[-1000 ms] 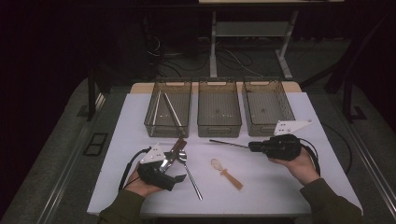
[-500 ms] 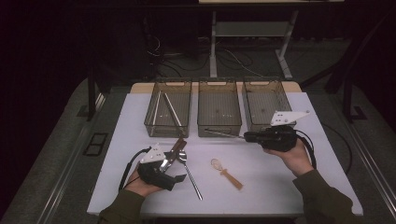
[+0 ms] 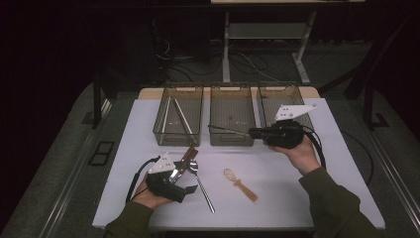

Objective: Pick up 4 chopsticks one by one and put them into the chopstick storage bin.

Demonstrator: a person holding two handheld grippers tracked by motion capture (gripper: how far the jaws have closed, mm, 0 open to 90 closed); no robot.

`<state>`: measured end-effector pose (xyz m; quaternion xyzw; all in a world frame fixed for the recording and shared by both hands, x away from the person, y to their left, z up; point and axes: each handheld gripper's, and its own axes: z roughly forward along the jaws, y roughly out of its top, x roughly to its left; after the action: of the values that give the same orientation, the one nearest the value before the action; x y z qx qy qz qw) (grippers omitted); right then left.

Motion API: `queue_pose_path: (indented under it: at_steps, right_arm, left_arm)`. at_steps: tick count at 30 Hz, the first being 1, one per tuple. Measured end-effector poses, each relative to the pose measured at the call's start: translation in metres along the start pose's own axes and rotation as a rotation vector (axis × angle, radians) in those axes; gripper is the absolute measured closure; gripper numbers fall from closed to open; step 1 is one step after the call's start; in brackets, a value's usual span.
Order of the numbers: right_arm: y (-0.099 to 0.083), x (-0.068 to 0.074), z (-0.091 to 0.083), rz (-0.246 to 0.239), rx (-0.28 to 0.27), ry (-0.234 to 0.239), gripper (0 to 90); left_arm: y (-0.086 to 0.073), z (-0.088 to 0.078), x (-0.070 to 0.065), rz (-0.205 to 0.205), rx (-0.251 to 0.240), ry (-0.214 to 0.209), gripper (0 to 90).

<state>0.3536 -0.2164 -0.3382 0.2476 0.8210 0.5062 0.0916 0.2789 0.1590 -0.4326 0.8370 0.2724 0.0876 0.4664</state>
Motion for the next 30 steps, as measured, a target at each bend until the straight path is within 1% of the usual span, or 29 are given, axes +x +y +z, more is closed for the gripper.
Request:
queue_pose_path:
  at_steps: [5, 9, 12, 16, 25, 30]
  right_arm:
    - [0.013, -0.004, 0.008, 0.010, 0.003, -0.006, 85.9]
    - [0.024, -0.006, 0.018, 0.007, 0.011, -0.012, 85.8]
    - [0.030, -0.009, 0.026, 0.020, 0.008, -0.016, 85.9]
    - [0.038, -0.013, 0.038, 0.035, 0.012, -0.027, 85.9]
    - [0.060, -0.021, 0.070, 0.046, 0.036, -0.069, 85.8]
    - [0.067, -0.025, 0.085, 0.060, 0.041, -0.088, 85.8]
  left_arm:
    - [0.000, 0.000, 0.000, 0.000, -0.002, -0.002, 1.3]
    - [0.000, 0.000, 0.000, -0.003, -0.006, -0.002, 1.3]
    - [0.000, -0.001, 0.000, -0.002, -0.008, -0.004, 1.3]
    - [0.000, -0.001, 0.000, -0.001, -0.007, -0.006, 1.3]
    - [0.000, 0.000, 0.000, 0.002, -0.009, -0.003, 1.4]
    - [0.000, 0.000, 0.000, 0.005, -0.008, -0.003, 1.4]
